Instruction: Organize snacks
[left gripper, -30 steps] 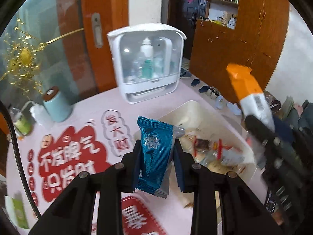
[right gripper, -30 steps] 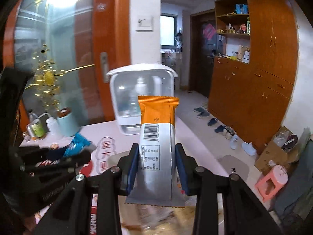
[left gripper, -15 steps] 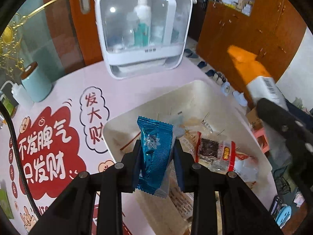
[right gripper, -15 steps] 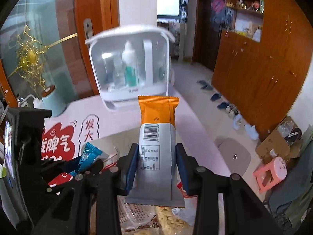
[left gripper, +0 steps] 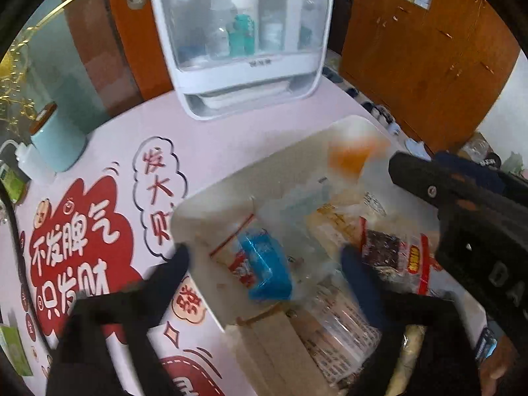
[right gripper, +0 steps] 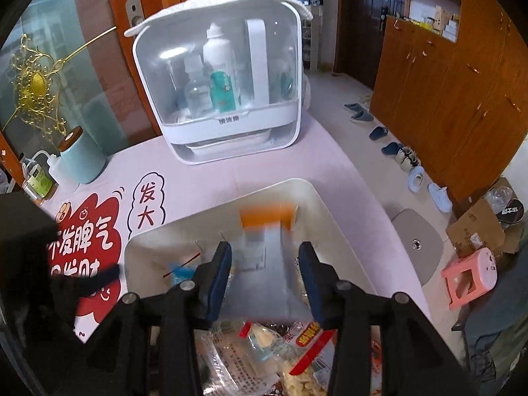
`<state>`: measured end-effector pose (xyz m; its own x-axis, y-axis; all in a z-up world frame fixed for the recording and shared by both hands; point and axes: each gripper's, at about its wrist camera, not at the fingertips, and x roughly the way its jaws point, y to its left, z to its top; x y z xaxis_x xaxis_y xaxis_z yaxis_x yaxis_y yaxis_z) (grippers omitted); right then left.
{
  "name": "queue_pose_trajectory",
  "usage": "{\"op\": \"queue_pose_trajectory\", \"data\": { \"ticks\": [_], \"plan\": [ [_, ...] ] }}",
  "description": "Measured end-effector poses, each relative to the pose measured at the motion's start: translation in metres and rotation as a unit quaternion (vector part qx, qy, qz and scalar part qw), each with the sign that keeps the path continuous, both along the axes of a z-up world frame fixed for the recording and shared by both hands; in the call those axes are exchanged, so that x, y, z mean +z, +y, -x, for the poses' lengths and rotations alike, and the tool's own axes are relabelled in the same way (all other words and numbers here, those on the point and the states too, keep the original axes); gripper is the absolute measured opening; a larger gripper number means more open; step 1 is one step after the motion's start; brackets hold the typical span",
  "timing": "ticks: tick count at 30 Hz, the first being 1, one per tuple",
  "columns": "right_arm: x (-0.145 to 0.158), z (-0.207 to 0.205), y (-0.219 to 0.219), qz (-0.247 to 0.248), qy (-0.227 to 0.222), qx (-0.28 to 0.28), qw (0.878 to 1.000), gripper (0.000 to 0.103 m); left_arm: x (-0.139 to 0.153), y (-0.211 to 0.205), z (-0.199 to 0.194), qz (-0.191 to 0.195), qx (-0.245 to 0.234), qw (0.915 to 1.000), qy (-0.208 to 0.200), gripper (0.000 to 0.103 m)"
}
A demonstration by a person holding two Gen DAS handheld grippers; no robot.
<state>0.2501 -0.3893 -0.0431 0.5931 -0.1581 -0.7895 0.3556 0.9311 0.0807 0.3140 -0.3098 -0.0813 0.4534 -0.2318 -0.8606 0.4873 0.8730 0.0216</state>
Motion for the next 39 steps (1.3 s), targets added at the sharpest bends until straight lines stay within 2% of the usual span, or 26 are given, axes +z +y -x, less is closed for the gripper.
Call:
{"op": "queue_pose_trajectory", "data": {
  "ticks": [4, 9, 17, 22, 28, 39],
  "plan": [
    [-0.006, -0.002, -0.003, -0.007, 0.005, -0.006, 1.0, 0.049, -0.001, 0.004, -0.003, -0.002, 0.002, 1.0, 0.007, 0.096],
    [-0.006, 0.001, -0.005, -0.011, 0.007, -0.01, 1.0, 0.049, -0.005, 0.009, -0.007, -0.002, 0.01, 0.9996, 0.025, 0.096],
    [0.004, 0.013, 0.001, -0.008, 0.005, -0.005, 1.0, 0.049, 0.006, 0.019, 0.007, -0.01, 0.014, 0.9997, 0.017, 0.096],
    [0.026, 0.033, 0.016, -0.011, -0.007, -0.001, 1.0, 0.049, 0.037, 0.037, 0.027, -0.005, 0.014, 0.9999, -0.006, 0.096],
    [0.075, 0.069, 0.049, 0.006, -0.042, 0.013, 0.999, 0.049, 0.092, 0.074, 0.064, 0.012, 0.026, 0.9984, -0.049, 0.096],
    [0.128, 0.142, 0.139, 0.007, -0.08, 0.072, 0.994, 0.05, 0.171, 0.173, 0.151, 0.007, 0.063, 0.9883, -0.139, 0.097]
  ]
}}
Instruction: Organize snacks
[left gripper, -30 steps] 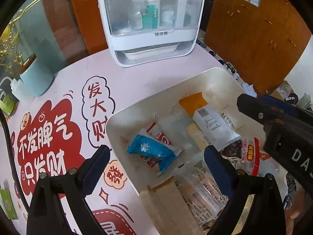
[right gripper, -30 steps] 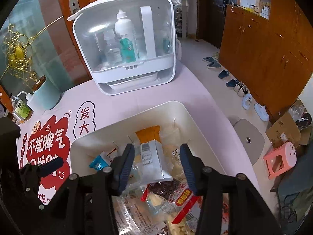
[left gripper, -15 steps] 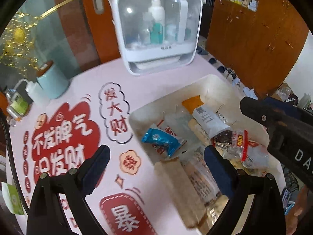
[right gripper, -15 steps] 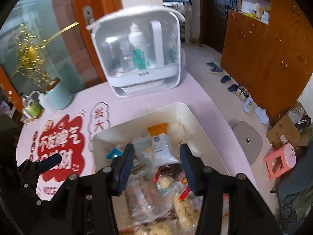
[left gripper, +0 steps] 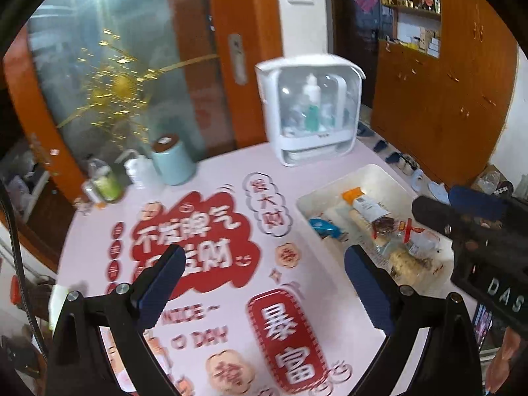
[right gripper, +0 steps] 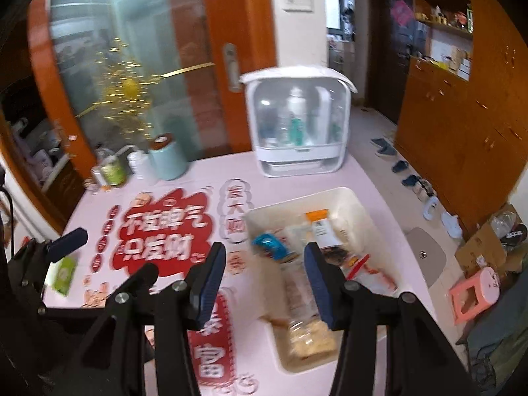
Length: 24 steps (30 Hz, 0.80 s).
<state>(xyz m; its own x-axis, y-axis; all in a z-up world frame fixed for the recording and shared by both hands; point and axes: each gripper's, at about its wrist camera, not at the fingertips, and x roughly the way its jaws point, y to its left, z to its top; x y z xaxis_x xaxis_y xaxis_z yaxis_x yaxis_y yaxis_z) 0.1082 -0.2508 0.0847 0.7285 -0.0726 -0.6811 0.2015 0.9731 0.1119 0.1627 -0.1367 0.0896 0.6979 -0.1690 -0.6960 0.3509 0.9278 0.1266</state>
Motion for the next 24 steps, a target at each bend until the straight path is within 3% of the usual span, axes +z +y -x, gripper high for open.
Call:
{"op": "queue_pose_trajectory", "data": {
  "ticks": [5, 8, 12, 20, 24],
  "plan": [
    [0.022, 0.043, 0.039, -0.016, -0.045, 0.032, 0.998, 0.053, 0.032, 0.043, 0.045, -0.001, 0.021, 0.9991, -0.036, 0.097],
    [0.035, 0.071, 0.057, -0.023, -0.075, 0.044, 0.996, 0.064, 0.05, 0.068, 0.079, 0.001, 0.045, 0.9967, -0.068, 0.1],
    [0.045, 0.103, 0.071, -0.027, -0.109, 0.055, 0.992, 0.066, 0.064, 0.094, 0.123, 0.022, 0.05, 0.9947, -0.086, 0.102],
    [0.046, 0.165, 0.088, -0.022, -0.155, 0.077, 0.985, 0.068, 0.071, 0.123, 0.201, 0.047, 0.051, 0.9892, -0.129, 0.102],
    [0.035, 0.195, 0.091, -0.031, -0.177, 0.078, 0.981, 0.078, 0.056, 0.14, 0.227, 0.055, 0.068, 0.9875, -0.131, 0.102]
  ]
}}
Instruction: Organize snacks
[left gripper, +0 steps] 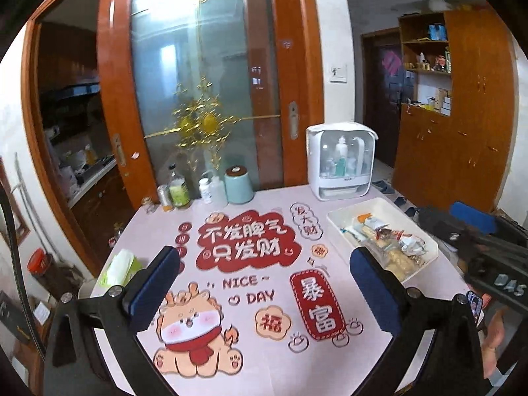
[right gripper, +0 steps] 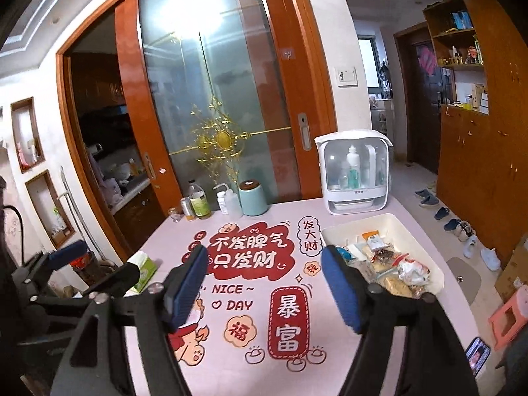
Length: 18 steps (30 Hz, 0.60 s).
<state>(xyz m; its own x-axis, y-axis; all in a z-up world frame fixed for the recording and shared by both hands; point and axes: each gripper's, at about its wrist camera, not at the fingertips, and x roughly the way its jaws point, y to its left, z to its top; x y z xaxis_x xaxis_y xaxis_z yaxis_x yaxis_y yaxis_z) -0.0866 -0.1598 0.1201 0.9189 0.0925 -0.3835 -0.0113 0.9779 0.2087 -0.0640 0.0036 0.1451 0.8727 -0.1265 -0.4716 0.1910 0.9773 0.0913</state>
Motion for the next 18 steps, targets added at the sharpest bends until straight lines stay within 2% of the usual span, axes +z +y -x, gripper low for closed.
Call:
{"op": "queue_pose_trajectory", "data": {
  "ticks": [6, 13, 18],
  "plan": [
    [-0.033, 0.029, 0.011, 0.008, -0.01, -0.012, 1.0, 0.08, -0.047, 0.016, 0.017, 0.018, 0.022, 0.9989, 0.036, 0.102],
    [-0.087, 0.027, 0.016, -0.017, 0.038, -0.009, 0.999, 0.08, -0.102, 0.018, 0.022, 0.036, 0.037, 0.9955, 0.08, 0.102],
    [-0.108, 0.031, 0.021, 0.002, 0.043, -0.039, 0.998, 0.08, -0.118, 0.008, 0.023, 0.013, 0.042, 0.9961, 0.077, 0.102]
  ]
}}
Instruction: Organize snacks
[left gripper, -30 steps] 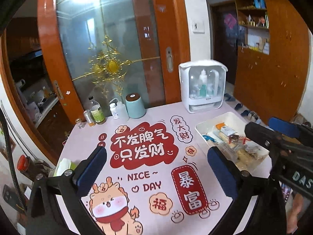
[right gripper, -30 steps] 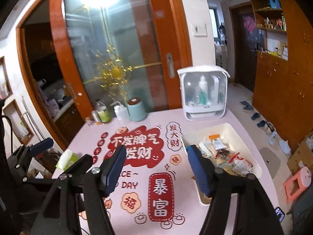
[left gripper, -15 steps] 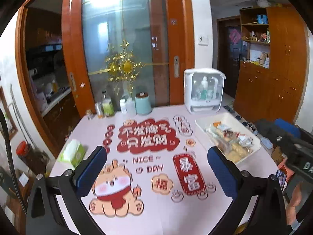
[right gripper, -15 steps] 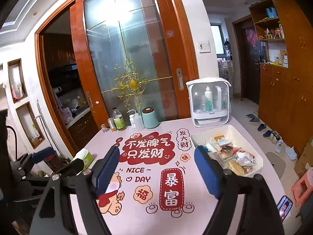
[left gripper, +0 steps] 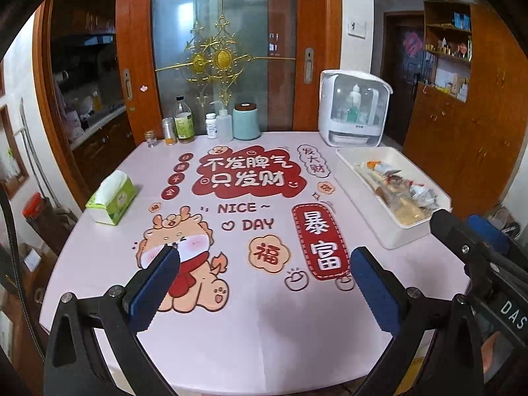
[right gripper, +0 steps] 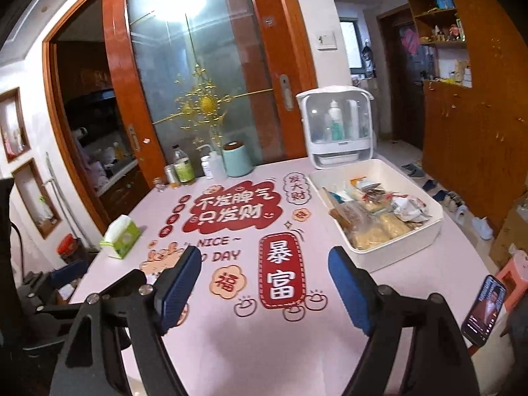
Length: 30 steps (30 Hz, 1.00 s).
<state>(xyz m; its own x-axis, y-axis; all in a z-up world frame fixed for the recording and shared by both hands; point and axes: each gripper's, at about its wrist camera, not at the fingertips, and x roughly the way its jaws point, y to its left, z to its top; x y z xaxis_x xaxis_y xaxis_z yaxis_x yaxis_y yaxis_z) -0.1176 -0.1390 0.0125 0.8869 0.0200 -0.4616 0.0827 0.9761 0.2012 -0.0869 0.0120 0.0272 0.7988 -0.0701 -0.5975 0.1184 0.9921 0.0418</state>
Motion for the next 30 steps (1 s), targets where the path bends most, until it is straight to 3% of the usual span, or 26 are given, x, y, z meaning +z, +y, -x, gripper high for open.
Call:
{"op": "queue_pose_trajectory", "data": {
  "ticks": [9, 30],
  "plan": [
    [-0.017, 0.004, 0.006, 0.038, 0.002, -0.037, 0.999, 0.08, -0.017, 0.002, -0.013, -0.002, 0.014, 0.9997, 0.019, 0.102],
    [-0.04, -0.019, 0.022, 0.049, 0.046, -0.014, 0.998, 0.08, -0.047, 0.013, -0.034, 0.003, 0.034, 0.9978, 0.058, 0.102]
  ]
}}
